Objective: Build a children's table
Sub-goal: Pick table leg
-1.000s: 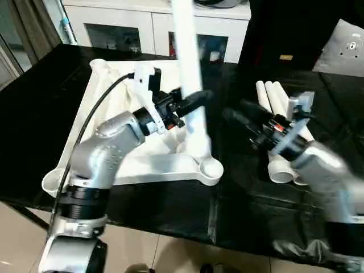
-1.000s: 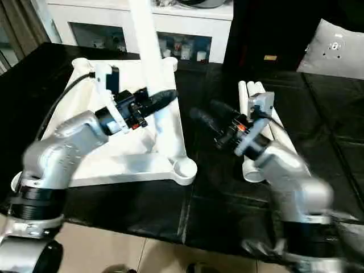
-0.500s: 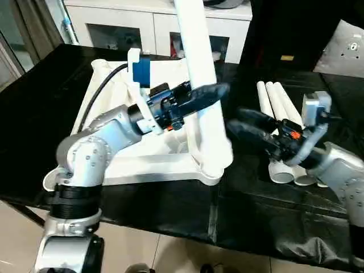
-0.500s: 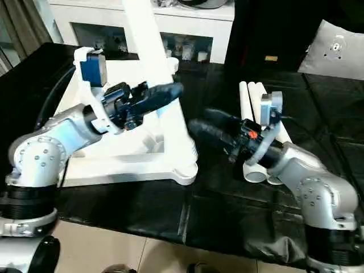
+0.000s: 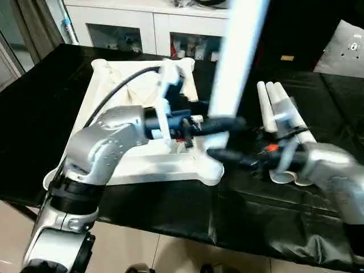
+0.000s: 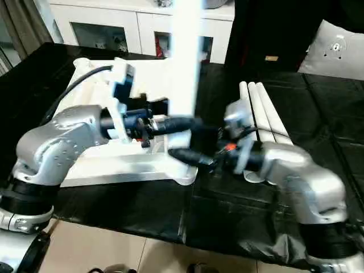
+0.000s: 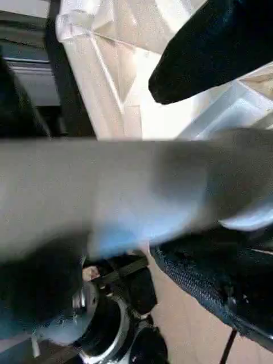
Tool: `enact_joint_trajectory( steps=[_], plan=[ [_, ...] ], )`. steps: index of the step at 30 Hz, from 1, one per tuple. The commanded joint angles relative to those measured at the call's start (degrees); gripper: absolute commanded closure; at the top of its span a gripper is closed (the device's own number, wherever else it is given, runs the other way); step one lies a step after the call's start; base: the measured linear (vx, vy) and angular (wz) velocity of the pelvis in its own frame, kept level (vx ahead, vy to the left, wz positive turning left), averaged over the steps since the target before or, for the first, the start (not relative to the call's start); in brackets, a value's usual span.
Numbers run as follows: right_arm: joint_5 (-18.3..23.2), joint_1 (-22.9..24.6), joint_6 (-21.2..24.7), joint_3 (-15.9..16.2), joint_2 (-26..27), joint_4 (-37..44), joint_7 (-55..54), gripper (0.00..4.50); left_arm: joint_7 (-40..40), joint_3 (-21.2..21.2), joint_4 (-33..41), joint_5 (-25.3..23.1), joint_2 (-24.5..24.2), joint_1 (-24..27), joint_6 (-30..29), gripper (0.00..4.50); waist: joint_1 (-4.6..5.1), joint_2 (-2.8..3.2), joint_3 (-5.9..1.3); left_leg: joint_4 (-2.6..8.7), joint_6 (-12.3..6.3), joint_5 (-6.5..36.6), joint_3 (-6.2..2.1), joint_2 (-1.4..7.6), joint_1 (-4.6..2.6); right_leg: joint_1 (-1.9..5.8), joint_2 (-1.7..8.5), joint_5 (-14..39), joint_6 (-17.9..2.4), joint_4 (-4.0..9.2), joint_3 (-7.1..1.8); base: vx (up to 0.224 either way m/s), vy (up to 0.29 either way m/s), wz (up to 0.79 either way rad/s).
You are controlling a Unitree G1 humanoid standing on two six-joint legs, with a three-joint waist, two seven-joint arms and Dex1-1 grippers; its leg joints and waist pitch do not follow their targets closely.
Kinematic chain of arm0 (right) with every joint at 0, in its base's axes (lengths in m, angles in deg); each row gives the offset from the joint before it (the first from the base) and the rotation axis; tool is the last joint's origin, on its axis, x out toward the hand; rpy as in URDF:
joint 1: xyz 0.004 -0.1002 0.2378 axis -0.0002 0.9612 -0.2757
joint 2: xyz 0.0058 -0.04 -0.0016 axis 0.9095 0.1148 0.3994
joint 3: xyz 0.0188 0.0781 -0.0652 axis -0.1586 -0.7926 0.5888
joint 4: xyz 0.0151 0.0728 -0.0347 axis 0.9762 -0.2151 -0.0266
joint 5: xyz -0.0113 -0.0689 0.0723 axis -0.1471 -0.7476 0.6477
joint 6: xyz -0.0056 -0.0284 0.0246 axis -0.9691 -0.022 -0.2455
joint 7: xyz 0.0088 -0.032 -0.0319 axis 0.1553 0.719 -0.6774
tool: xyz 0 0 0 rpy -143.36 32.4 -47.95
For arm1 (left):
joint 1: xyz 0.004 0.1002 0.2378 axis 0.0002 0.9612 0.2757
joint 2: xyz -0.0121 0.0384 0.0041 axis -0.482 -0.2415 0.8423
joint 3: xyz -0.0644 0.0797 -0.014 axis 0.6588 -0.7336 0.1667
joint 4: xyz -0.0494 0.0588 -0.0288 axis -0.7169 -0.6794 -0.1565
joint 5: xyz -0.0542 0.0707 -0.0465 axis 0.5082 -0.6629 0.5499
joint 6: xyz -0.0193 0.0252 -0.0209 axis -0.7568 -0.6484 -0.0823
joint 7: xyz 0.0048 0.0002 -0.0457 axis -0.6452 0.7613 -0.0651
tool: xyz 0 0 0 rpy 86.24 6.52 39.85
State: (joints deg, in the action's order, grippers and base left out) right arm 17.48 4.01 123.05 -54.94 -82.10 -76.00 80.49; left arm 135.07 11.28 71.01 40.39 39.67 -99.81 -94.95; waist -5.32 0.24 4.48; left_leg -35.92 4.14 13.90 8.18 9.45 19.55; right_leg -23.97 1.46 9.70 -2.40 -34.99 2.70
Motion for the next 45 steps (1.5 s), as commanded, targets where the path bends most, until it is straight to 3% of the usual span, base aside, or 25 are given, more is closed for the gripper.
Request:
enact_joint_trajectory(
  steps=[1,10,11,20,32,35,38,40,45],
  plan=[
    [-0.55,-1.26,-0.63,0.45,-0.27,-0.04,0.69,0.80,1.10,-1.15,0.39,-1.23,-0.40,-0.55,1.19,2.61,-0.25,-0.77,-5.01,3.32,-4.85,-4.72,-0.16,2.03,1.20,4.70,5.09,13.44,-7.02,3.79,-2.87,0.000,0.000,0.00],
    [0.65,-1.14,0.37,1.20,0.27,-0.68,3.17,1.39,2.47,-2.61,0.12,-2.68,0.32,-0.96,3.23,2.61,-0.21,-0.80,-5.04,3.32,-4.93,-4.20,-0.13,2.05,1.31,4.87,5.11,13.36,-7.45,3.84,-2.84,0.000,0.000,0.00],
    [0.64,-1.13,0.38,1.23,0.28,-0.68,3.19,1.63,2.50,-2.61,0.10,-2.67,0.36,-0.98,3.25,2.61,-0.20,-0.79,-5.04,3.30,-4.96,-4.40,-0.14,2.05,1.25,4.79,5.05,13.00,-7.49,3.79,-2.83,0.000,0.000,0.00],
    [0.11,-1.36,0.29,1.59,1.50,-1.63,3.18,2.33,2.57,-2.77,0.37,-2.55,1.62,-0.89,3.42,2.61,-0.28,-0.87,-5.14,3.26,-4.92,-4.38,-0.08,2.00,1.24,4.85,5.06,12.66,-7.78,3.73,-2.84,0.000,0.000,0.00],
    [-0.11,-0.95,0.64,1.32,2.03,-1.70,2.95,2.46,1.20,-2.44,0.28,-3.03,1.47,-0.38,2.03,2.61,-0.28,-0.80,-5.17,3.23,-4.85,-4.47,-0.10,1.99,1.31,4.87,5.03,12.40,-7.72,3.72,-2.80,0.000,0.000,0.00],
    [-0.78,-0.52,0.42,1.40,2.30,-1.86,2.24,2.46,2.49,-2.12,1.34,-0.51,1.30,0.30,-0.15,1.91,-0.30,-0.74,-5.21,3.19,-4.71,-4.57,-0.07,1.91,1.31,4.90,5.03,12.07,-7.87,3.61,-2.82,0.000,0.000,0.00],
    [-0.71,0.06,0.74,1.19,2.81,-1.88,1.48,2.48,2.66,-2.50,2.39,0.01,1.43,1.27,-0.49,1.89,-0.27,-0.57,-5.17,3.25,-4.57,-4.24,-0.14,2.03,1.29,4.85,5.04,12.20,-8.21,3.70,-2.76,0.000,0.000,0.00],
    [-0.99,0.54,0.90,1.38,3.31,-1.82,0.66,2.54,1.71,-2.59,2.86,0.13,2.21,2.05,-0.43,1.56,-0.31,-0.53,-5.20,3.24,-4.50,-4.21,-0.15,2.11,1.28,4.84,5.07,11.88,-8.41,3.67,-2.77,0.000,0.000,0.00],
    [-1.55,1.62,0.03,1.50,5.72,-1.70,-1.55,2.57,-0.07,-2.30,3.93,0.71,4.24,4.06,-0.01,1.23,-0.28,-0.53,-5.16,3.28,-4.24,-3.66,-0.14,2.16,1.33,4.87,5.17,12.02,-8.56,3.75,-2.82,0.000,0.000,0.00]
  ],
)
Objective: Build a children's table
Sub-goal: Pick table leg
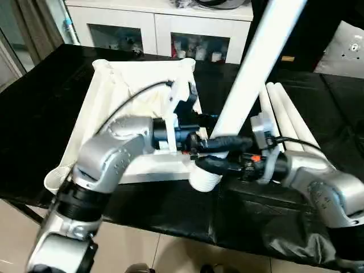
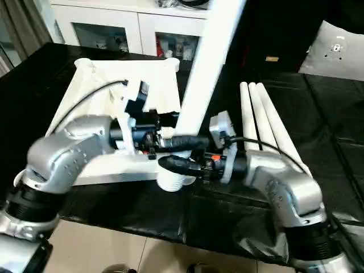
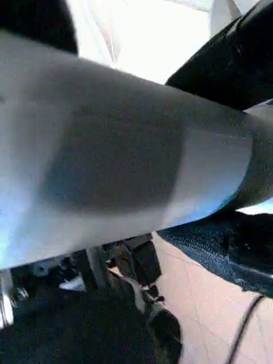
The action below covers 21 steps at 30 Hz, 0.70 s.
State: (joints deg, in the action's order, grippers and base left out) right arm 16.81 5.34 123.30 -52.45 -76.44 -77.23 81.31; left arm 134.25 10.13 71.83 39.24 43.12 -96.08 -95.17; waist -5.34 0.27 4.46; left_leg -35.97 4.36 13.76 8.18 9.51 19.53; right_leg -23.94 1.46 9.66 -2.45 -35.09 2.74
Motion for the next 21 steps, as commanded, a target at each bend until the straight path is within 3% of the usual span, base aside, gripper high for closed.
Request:
enact_joint_trajectory(
  steps=[1,4,5,9,15,20,21],
  plan=[
    [-0.81,0.50,-0.31,-1.18,0.58,-0.43,-2.84,2.57,0.56,-0.83,3.33,2.14,1.20,0.85,0.51,1.10,-0.29,-0.53,-5.14,3.32,-4.43,-3.51,-0.14,2.09,1.38,4.87,5.22,12.04,-8.50,3.84,-2.88,0.000,0.000,0.00],
    [-0.72,1.24,-0.43,-1.42,1.54,-0.21,-3.96,2.57,-0.94,1.86,4.50,5.23,3.96,2.79,1.31,0.99,-0.27,-0.42,-5.20,3.30,-4.28,-3.55,-0.13,2.02,1.44,4.93,5.21,11.64,-8.63,3.84,-2.87,0.000,0.000,0.00],
    [-0.66,1.54,-0.41,-1.50,1.87,-0.15,-4.38,2.58,-2.06,3.31,5.02,6.64,5.59,3.60,2.00,0.76,-0.15,-0.38,-5.08,3.31,-4.13,-2.84,-0.09,2.02,1.51,4.98,5.17,11.99,-8.88,4.07,-2.81,0.000,0.000,0.00],
    [-0.78,2.34,-0.62,-1.68,2.77,0.11,-5.83,2.59,-6.11,6.61,6.09,10.49,9.64,5.03,1.69,0.52,-0.29,-0.45,-4.97,3.39,-4.32,-1.96,-0.12,2.01,1.38,4.86,5.11,15.20,-7.60,4.49,-2.71,0.000,0.000,0.00],
    [-1.60,2.50,-3.46,-4.30,5.58,0.26,-10.53,2.59,-8.63,11.40,5.68,14.52,10.74,4.98,0.29,0.33,-0.16,-0.32,-4.91,3.45,-4.18,-1.78,-0.14,1.85,1.34,4.65,4.91,16.74,-6.57,4.65,-2.62,0.000,0.000,0.00],
    [-3.74,2.09,-4.52,-4.37,5.49,0.64,-12.97,2.59,-10.12,12.75,4.12,11.21,9.07,4.62,1.78,0.33,-0.02,-0.09,-4.95,3.44,-4.13,-2.04,-0.16,1.75,1.22,4.55,4.67,16.87,-5.19,4.70,-2.51,0.000,0.000,0.00],
    [-4.35,2.31,-4.67,-3.71,5.06,1.20,-12.77,2.59,-11.55,13.29,2.94,9.82,8.74,4.40,2.51,0.33,-0.01,0.26,-4.91,3.44,-4.32,-1.97,-0.20,1.69,1.27,4.56,4.66,17.00,-4.79,4.70,-2.52,0.000,0.000,0.00]
  ],
)
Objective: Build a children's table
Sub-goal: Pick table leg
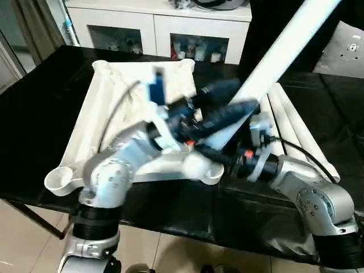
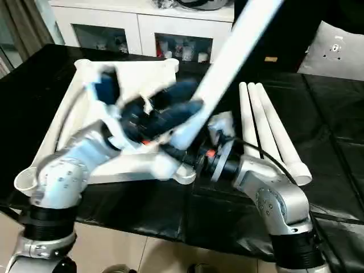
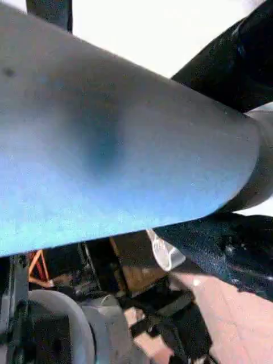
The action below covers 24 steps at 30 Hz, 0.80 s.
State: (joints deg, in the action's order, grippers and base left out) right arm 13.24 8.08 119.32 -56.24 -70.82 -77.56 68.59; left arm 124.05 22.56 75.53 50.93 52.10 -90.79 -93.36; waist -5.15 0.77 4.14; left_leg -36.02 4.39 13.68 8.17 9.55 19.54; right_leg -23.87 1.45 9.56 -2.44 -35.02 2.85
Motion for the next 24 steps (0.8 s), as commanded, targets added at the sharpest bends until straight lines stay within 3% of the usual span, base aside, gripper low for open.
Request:
enact_joint_trajectory(
  steps=[1,4,5,8,10,12,15,17,20,24],
  plan=[
    [-1.03,-0.32,-0.83,0.28,-0.68,1.72,-0.03,2.59,-1.91,1.00,-1.11,-2.27,-0.27,-0.95,0.93,0.33,-0.09,-0.39,-4.61,3.46,-4.42,-1.86,-0.15,1.64,1.32,4.55,4.61,17.14,-4.57,4.74,-2.62,0.000,0.000,0.00],
    [-2.64,-0.20,-1.73,0.95,-0.68,1.88,-1.09,2.59,-7.26,1.99,-5.75,-6.47,0.34,-2.32,4.06,0.33,-0.07,-0.46,-4.59,3.39,-4.54,-1.28,-0.05,1.39,1.24,4.52,4.47,18.80,-3.21,5.11,-2.49,0.000,0.000,0.00],
    [-4.21,-0.37,-2.81,1.41,-0.31,1.66,-2.17,2.59,-11.92,1.56,-10.69,-11.04,0.13,-3.90,6.42,0.33,-0.15,-0.50,-4.62,3.46,-4.51,-1.15,-0.10,1.46,1.23,4.45,4.51,19.51,-2.75,5.17,-2.45,0.000,0.000,0.00],
    [-6.23,-0.57,-4.23,2.23,0.02,1.33,-3.33,2.59,-13.86,-1.30,-14.00,-16.86,-1.26,-4.85,8.43,0.33,-0.11,-0.37,-4.81,3.56,-4.41,-1.46,-0.32,1.54,1.22,4.48,4.73,19.39,-1.46,5.06,-2.39,0.000,0.000,0.00],
    [-7.68,-0.64,-5.02,3.03,-0.01,0.96,-3.88,2.59,-12.42,-2.98,-12.42,-17.45,-1.05,-4.40,8.47,0.33,-0.23,-0.29,-4.96,3.51,-4.48,-2.63,-0.46,1.77,1.30,4.38,4.83,16.83,-2.39,4.66,-2.55,0.000,0.000,0.00],
    [-10.79,-0.94,-6.56,3.96,-0.50,0.01,-5.40,2.59,-10.50,-4.53,-9.86,-17.28,-0.82,-3.77,8.54,0.33,-0.42,-0.30,-5.23,3.37,-4.61,-4.47,-0.59,2.24,1.52,4.35,5.23,11.82,-5.40,3.85,-2.64,0.000,0.000,0.00],
    [-12.65,-1.60,-7.08,4.10,-0.58,-0.82,-7.01,2.59,-9.78,-5.34,-8.15,-16.81,-0.64,-3.52,8.17,0.33,-0.32,-0.27,-5.03,3.35,-4.58,-3.75,-0.36,2.15,1.58,4.37,5.26,10.07,-7.63,3.74,-2.66,0.000,0.000,0.00],
    [-12.76,-2.06,-7.64,2.63,0.41,-1.28,-8.84,2.60,-9.43,-6.52,-7.87,-17.87,-1.01,-3.37,9.53,0.33,-0.21,-0.39,-4.76,3.50,-4.63,-1.76,-0.24,2.01,1.53,4.42,5.27,13.53,-7.02,4.24,-2.66,0.000,0.000,0.00],
    [-14.89,-1.87,-12.02,0.11,3.31,-1.87,-14.56,2.61,-9.01,-6.29,-8.23,-19.17,-2.52,-2.30,10.29,0.33,0.04,-0.37,-4.57,3.65,-4.08,-1.04,-0.16,1.98,1.53,4.25,5.23,15.87,-5.94,4.47,-2.59,0.000,0.000,0.00],
    [-17.99,-0.96,-14.11,-0.14,3.34,-2.49,-17.64,2.61,-9.09,-6.00,-10.37,-22.77,-5.99,-1.30,11.62,0.33,0.23,-0.08,-4.40,3.82,-3.14,0.22,-0.17,1.86,1.31,4.07,5.01,17.80,-4.27,4.74,-2.54,0.000,0.000,0.00]
  ],
)
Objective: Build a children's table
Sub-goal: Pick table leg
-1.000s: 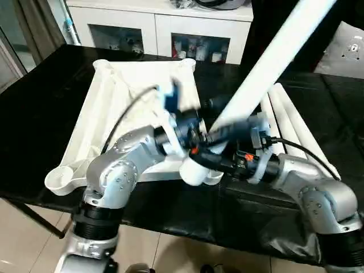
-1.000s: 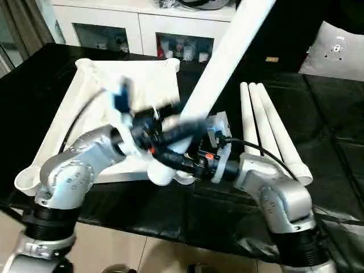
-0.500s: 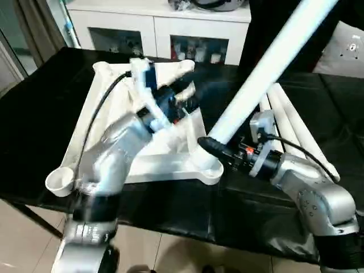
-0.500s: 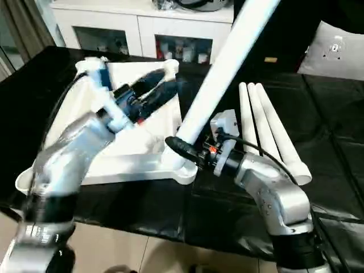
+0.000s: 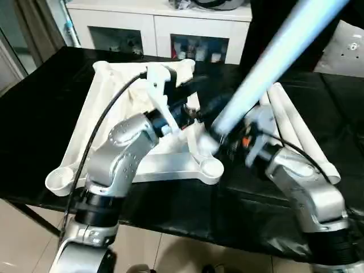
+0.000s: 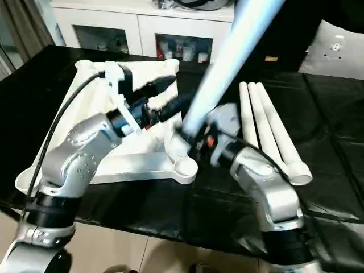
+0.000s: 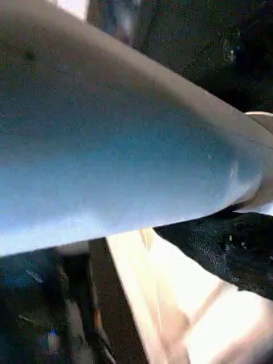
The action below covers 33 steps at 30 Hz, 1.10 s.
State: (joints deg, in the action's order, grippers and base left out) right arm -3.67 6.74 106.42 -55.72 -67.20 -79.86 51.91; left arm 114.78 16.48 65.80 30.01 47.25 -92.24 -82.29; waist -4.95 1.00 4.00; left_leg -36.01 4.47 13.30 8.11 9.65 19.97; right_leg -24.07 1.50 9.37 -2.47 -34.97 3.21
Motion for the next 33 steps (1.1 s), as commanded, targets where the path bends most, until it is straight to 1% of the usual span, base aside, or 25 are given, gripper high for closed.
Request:
enact_joint_trajectory(
  steps=[1,3,4,5,6,8,9,10,12,14,15,16,17,18,20,21,22,23,25,27,28,29,31,32,33],
  plan=[
    [-1.89,0.79,-2.46,-0.80,-0.38,-0.47,-1.43,2.61,0.67,-0.69,-1.43,-3.79,-2.92,0.57,1.29,0.33,0.05,-0.12,-4.19,3.89,-3.10,1.31,-0.13,1.72,0.76,4.21,4.93,18.77,-3.66,4.81,-2.85,0.000,0.000,0.00],
    [-0.83,1.83,2.96,-1.37,-1.56,0.43,-2.01,2.61,2.98,-4.06,-3.11,-9.14,-8.04,2.12,3.96,0.33,0.13,-0.05,-4.12,4.10,-3.10,1.91,-0.26,1.74,0.71,4.21,4.89,19.66,-2.52,4.94,-2.82,0.000,0.000,0.00],
    [-0.83,1.83,2.96,-1.37,-1.56,0.43,-2.01,2.61,2.98,-4.06,-3.11,-9.14,-8.04,2.12,3.96,0.33,0.11,-0.01,-4.06,4.19,-3.19,2.09,-0.34,1.75,0.59,4.12,4.79,19.91,-2.32,5.00,-2.80,0.000,0.000,0.00],
    [0.36,2.37,5.73,-1.78,-2.08,1.03,-1.70,2.61,4.45,-5.70,-3.47,-11.01,-10.28,2.94,4.84,0.33,0.14,0.19,-4.11,4.18,-2.98,2.07,-0.31,1.91,0.57,4.10,4.92,19.37,-2.70,4.90,-2.83,0.000,0.000,0.00],
    [1.46,2.79,6.90,-2.24,-2.40,1.36,-0.98,2.61,5.81,-7.07,-3.38,-12.16,-11.86,3.62,5.40,0.33,0.05,0.44,-4.19,4.19,-2.96,1.95,-0.44,1.94,0.55,4.14,4.93,18.78,-2.90,4.83,-2.79,0.000,0.000,0.00],
    [2.61,3.91,7.06,-3.50,-2.56,1.42,-0.54,2.61,9.57,-10.23,-2.65,-14.12,-15.07,5.29,5.90,0.33,0.12,0.53,-4.25,4.26,-2.81,2.24,-0.52,2.29,0.56,4.05,5.14,16.47,-4.41,4.46,-2.91,0.000,0.000,0.00],
    [2.60,4.30,6.67,-3.85,-2.62,1.35,-0.55,2.61,10.94,-11.37,-2.43,-14.72,-16.07,5.87,6.04,0.33,-0.07,0.84,-4.31,4.21,-2.51,2.33,-0.51,2.33,0.46,3.97,5.23,15.67,-5.28,4.29,-2.95,0.000,0.000,0.00],
    [3.03,4.81,6.93,-4.24,-2.73,1.51,-0.38,2.61,12.25,-12.84,-2.23,-15.35,-17.13,6.51,5.49,0.33,-0.04,0.88,-4.28,4.31,-2.50,2.45,-0.54,2.37,0.59,4.08,5.30,15.37,-5.67,4.32,-2.95,0.000,0.000,0.00],
    [4.65,5.65,7.26,-4.54,-2.91,2.53,0.85,2.61,13.85,-15.14,-3.32,-16.87,-18.26,7.36,5.79,0.61,-0.03,0.71,-4.24,4.28,-2.29,3.20,-0.40,2.34,0.52,4.19,5.36,15.09,-6.53,4.30,-3.04,0.000,0.000,0.00],
    [5.19,5.93,7.12,-4.29,-3.11,3.06,1.71,2.61,14.16,-15.85,-4.78,-17.70,-18.37,7.42,6.48,0.68,0.06,0.66,-4.00,4.35,-2.37,4.12,-0.27,2.24,0.58,4.19,5.32,16.99,-6.26,4.71,-3.00,0.000,0.000,0.00],
    [5.44,6.08,7.21,-4.20,-3.22,3.39,2.11,2.61,14.36,-16.18,-5.53,-18.20,-18.39,7.46,6.91,0.71,0.00,0.59,-4.04,4.34,-2.37,4.12,-0.23,2.12,0.63,4.31,5.42,18.21,-5.81,4.80,-3.02,0.000,0.000,0.00],
    [5.19,6.18,6.88,-3.95,-3.42,3.51,2.58,2.61,14.87,-16.71,-7.94,-19.15,-18.20,6.90,8.21,0.81,0.00,0.65,-4.06,4.33,-2.38,4.26,-0.22,2.15,0.54,4.21,5.42,18.82,-5.64,4.88,-3.00,0.000,0.000,0.00],
    [4.98,6.22,6.66,-3.81,-3.52,3.54,2.80,2.61,15.16,-16.97,-9.24,-19.66,-18.08,6.57,8.96,0.95,0.06,0.52,-3.92,4.37,-2.55,4.67,-0.14,1.97,0.53,4.15,5.26,20.80,-4.56,5.28,-2.86,0.000,0.000,0.00],
    [5.09,6.17,6.74,-3.82,-3.56,3.62,3.06,2.61,15.69,-16.73,-10.92,-19.30,-17.53,5.95,9.29,1.06,0.08,0.51,-3.94,4.38,-2.47,4.59,-0.17,1.94,0.60,4.22,5.30,21.34,-4.20,5.24,-2.84,0.000,0.000,0.00],
    [4.60,5.99,6.10,-3.50,-3.76,3.87,3.69,2.61,18.91,-16.21,-13.98,-17.21,-16.60,4.49,9.41,1.11,-0.04,0.56,-3.96,4.30,-2.53,4.52,-0.05,1.80,0.41,3.96,5.41,23.83,-3.03,5.75,-2.78,0.000,0.000,0.00],
    [4.25,6.13,5.69,-3.30,-3.80,4.14,3.49,2.61,19.77,-16.26,-14.53,-16.88,-16.58,4.20,9.56,1.28,-0.15,0.74,-3.91,4.42,-2.43,4.57,-0.21,1.99,0.43,3.85,5.49,23.92,-3.20,5.67,-2.75,0.000,0.000,0.00],
    [4.11,6.18,5.42,-3.23,-3.80,4.19,3.47,2.61,19.93,-16.33,-14.72,-16.95,-16.60,4.12,9.83,1.28,-0.11,0.67,-3.90,4.47,-2.37,4.72,-0.24,2.06,0.45,3.85,5.48,23.91,-3.24,5.69,-2.70,0.000,0.000,0.00],
    [3.17,6.55,3.54,-2.75,-3.78,4.54,3.35,2.61,20.91,-16.82,-15.96,-17.52,-16.74,3.57,11.76,1.28,-0.09,0.70,-3.93,4.47,-2.32,4.94,-0.29,2.08,0.52,3.83,5.48,23.60,-3.24,5.66,-2.66,0.000,0.000,0.00],
    [3.61,6.68,4.07,-2.59,-3.96,4.65,3.85,2.61,21.47,-17.12,-17.32,-17.88,-16.63,2.97,11.96,1.52,-0.09,0.71,-3.94,4.46,-2.40,4.90,-0.26,1.98,0.49,3.90,5.41,23.10,-3.23,5.63,-2.61,0.000,0.000,0.00],
    [6.10,7.02,7.00,-2.91,-4.23,5.10,5.33,2.61,22.95,-17.27,-21.06,-18.11,-15.65,1.34,12.12,1.65,-0.07,1.09,-3.92,4.44,-2.74,4.54,-0.35,1.98,0.56,3.97,5.40,21.40,-3.87,5.47,-2.62,0.000,0.000,0.00],
    [6.72,7.13,7.78,-3.10,-4.17,5.37,5.47,2.61,23.37,-16.98,-22.41,-17.99,-15.06,0.81,12.54,1.74,-0.03,0.97,-3.92,4.44,-2.81,4.59,-0.32,1.99,0.57,4.03,5.38,21.22,-3.91,5.51,-2.59,0.000,0.000,0.00],
    [6.93,7.31,8.01,-3.19,-4.12,5.69,5.46,2.61,23.63,-16.77,-23.26,-17.88,-14.65,0.49,12.80,1.82,-0.15,1.20,-3.97,4.40,-2.84,4.33,-0.37,1.97,0.58,4.13,5.52,20.81,-4.10,5.42,-2.61,0.000,0.000,0.00],
    [7.03,7.49,8.09,-3.23,-4.08,5.96,5.44,2.61,24.00,-16.58,-24.01,-17.83,-14.35,0.24,13.15,1.88,-0.19,1.01,-4.07,4.44,-2.72,3.69,-0.45,2.13,0.70,4.26,5.58,19.42,-4.62,5.28,-2.61,0.000,0.000,0.00],
    [6.89,7.82,7.81,-3.13,-4.13,6.25,5.37,2.61,24.43,-16.54,-25.25,-18.09,-14.03,-0.22,13.96,1.98,-0.16,1.21,-3.95,4.44,-2.73,3.82,-0.45,2.13,0.73,4.15,5.54,18.63,-5.04,5.26,-2.60,0.000,0.000,0.00],
    [6.89,7.82,7.80,-3.13,-4.12,6.25,5.36,2.61,24.44,-16.54,-25.27,-18.10,-14.02,-0.23,13.97,2.08,-0.15,1.12,-3.97,4.47,-2.65,4.24,-0.43,2.13,0.70,4.28,5.64,18.71,-5.22,5.26,-2.61,0.000,0.000,0.00]
  ],
)
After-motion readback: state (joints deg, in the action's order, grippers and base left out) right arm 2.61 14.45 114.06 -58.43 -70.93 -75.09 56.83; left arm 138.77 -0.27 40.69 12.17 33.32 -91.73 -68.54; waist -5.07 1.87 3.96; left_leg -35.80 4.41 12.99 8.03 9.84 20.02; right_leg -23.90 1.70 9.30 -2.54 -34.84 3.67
